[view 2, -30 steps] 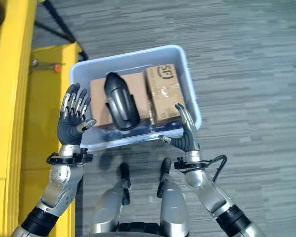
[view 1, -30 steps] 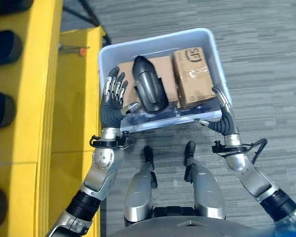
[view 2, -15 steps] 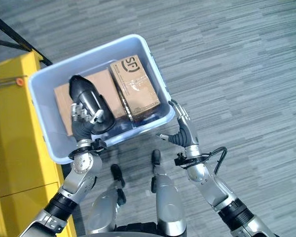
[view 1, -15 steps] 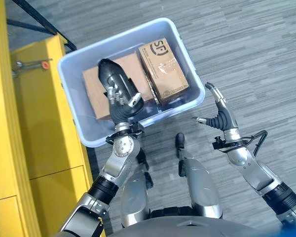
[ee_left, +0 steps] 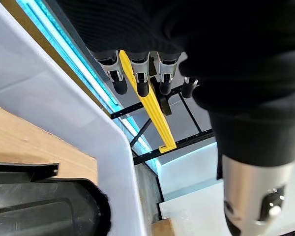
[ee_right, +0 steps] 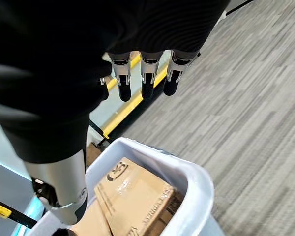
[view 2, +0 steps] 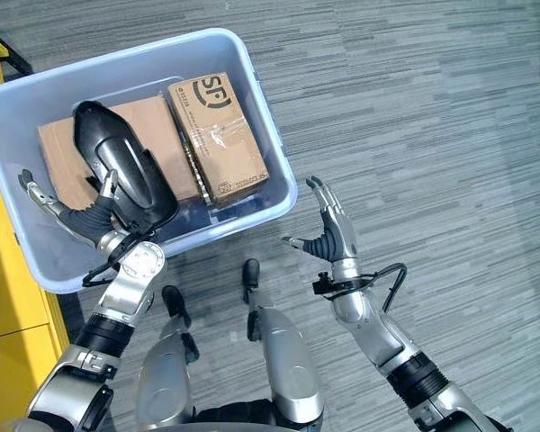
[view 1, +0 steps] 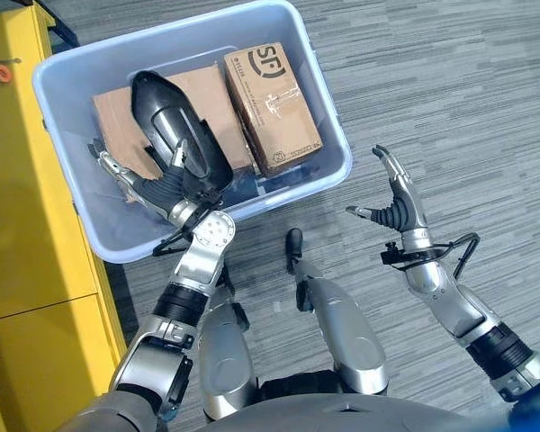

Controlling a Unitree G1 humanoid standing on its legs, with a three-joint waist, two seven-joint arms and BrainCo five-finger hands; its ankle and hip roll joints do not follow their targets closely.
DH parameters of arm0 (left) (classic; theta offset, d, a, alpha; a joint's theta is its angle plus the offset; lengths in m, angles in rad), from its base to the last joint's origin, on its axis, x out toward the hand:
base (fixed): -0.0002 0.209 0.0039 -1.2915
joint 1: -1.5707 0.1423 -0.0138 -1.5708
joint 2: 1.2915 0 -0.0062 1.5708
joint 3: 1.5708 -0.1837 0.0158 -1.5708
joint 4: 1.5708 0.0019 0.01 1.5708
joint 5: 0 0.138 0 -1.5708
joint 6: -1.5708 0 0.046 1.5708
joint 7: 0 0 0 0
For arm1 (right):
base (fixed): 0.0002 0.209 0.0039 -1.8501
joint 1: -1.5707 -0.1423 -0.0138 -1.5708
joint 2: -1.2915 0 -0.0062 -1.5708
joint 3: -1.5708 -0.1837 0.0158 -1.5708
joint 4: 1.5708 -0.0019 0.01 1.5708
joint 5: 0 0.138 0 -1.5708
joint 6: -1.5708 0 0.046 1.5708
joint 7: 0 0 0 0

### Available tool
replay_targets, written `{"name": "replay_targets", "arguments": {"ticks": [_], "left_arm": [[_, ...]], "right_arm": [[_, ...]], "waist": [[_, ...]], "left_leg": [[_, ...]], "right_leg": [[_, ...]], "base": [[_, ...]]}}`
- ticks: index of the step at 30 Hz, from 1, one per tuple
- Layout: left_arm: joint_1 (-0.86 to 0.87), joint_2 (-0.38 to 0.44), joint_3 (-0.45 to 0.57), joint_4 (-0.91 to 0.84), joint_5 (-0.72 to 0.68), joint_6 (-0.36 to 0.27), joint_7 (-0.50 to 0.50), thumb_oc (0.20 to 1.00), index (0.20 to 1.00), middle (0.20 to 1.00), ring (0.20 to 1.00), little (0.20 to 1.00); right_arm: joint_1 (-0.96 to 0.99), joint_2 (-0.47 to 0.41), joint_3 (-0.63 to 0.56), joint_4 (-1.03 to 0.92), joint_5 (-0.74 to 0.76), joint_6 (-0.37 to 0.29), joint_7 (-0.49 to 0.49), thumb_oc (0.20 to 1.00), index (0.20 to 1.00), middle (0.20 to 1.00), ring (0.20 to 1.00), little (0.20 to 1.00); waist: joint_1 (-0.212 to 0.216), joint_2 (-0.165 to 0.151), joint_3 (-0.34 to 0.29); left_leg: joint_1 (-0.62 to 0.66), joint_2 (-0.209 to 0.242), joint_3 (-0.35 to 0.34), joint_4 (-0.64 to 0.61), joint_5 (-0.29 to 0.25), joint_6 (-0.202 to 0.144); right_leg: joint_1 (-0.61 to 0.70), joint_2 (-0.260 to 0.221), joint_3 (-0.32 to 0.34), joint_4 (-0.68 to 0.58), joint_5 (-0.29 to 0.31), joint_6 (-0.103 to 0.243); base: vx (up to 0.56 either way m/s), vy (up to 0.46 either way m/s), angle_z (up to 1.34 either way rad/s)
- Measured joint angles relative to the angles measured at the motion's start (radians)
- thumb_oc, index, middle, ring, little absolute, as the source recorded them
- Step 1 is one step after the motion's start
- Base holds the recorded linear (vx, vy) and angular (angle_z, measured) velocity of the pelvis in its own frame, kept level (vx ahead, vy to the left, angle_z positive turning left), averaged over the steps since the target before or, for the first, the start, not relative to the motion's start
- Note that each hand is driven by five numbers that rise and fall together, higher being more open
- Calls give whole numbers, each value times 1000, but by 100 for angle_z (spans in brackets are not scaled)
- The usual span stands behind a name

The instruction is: Move parts from the plastic box to the shelf.

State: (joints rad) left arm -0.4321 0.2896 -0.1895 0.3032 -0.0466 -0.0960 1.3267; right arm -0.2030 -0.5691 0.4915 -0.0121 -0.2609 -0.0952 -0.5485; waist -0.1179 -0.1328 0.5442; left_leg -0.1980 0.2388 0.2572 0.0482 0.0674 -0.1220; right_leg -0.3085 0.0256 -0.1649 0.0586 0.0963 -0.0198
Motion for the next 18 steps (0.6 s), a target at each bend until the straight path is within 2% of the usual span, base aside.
{"name": "replay_targets", "arguments": {"ticks": [4,5,7,8,12,14,16,18], "left_arm": [[-50,-11,-35,77,-2,62,-77,1000,1000,1000,1000,1000],[-76,-21,-43,85,-22,90,-113,1000,1000,1000,1000,1000],[-85,-28,-43,97,-36,95,-120,1000,1000,1000,1000,1000],[-120,-68,-1,198,-155,85,-89,1000,1000,1000,1000,1000],[-127,-85,42,271,-205,80,14,1000,1000,1000,1000,1000],[-140,-64,83,283,-216,86,31,1000,1000,1000,1000,1000],[-157,-10,80,316,-219,115,27,1000,1000,1000,1000,1000],[-203,-10,85,388,-221,114,74,1000,1000,1000,1000,1000]], "right_arm": [[-7,-2,6,10,-39,-25,26,1000,1000,1000,1000,1000],[-8,-3,7,10,-39,-33,34,1000,1000,1000,1000,1000],[-8,-2,7,10,-39,-33,35,1000,1000,1000,1000,1000],[-17,0,10,12,-38,-33,43,1000,1000,1000,1000,1000],[-16,0,9,32,-38,-31,72,1000,1000,1000,1000,1000],[-15,0,22,36,-37,-30,84,1000,1000,1000,1000,1000],[-18,-1,36,48,-36,-30,85,1000,1000,1000,1000,1000],[-21,0,33,54,-36,-31,85,1000,1000,1000,1000,1000]], "waist": [[-7,-9,-3],[-17,-20,-10],[-21,-25,-13],[-36,-49,-29],[-41,-78,-49],[-40,-87,-55],[-31,-99,-64],[-32,-100,-64]], "left_leg": [[-15,21,-1,25,-12,-12],[-16,27,0,27,-13,-14],[-16,29,1,29,-14,-16],[-25,40,2,48,-24,-25],[-37,62,-2,68,-32,-36],[-64,77,-23,90,-37,-42],[-102,93,-42,109,-38,-49],[-119,94,-51,115,-38,-49]], "right_leg": [[0,15,-3,-5,1,-1],[1,20,-3,-8,-1,1],[1,21,-3,-8,-1,1],[0,29,-2,-11,-2,4],[0,47,-8,-15,-2,2],[-2,61,-17,-24,-2,0],[-25,74,-27,-23,-2,0],[-33,73,-35,-22,-1,-2]], "base": [[-23,-66,-2],[-16,-44,-6],[-2,-34,-5],[-5,-51,-7],[14,-96,-4],[25,-102,11],[37,-78,12],[36,-59,12]]}}
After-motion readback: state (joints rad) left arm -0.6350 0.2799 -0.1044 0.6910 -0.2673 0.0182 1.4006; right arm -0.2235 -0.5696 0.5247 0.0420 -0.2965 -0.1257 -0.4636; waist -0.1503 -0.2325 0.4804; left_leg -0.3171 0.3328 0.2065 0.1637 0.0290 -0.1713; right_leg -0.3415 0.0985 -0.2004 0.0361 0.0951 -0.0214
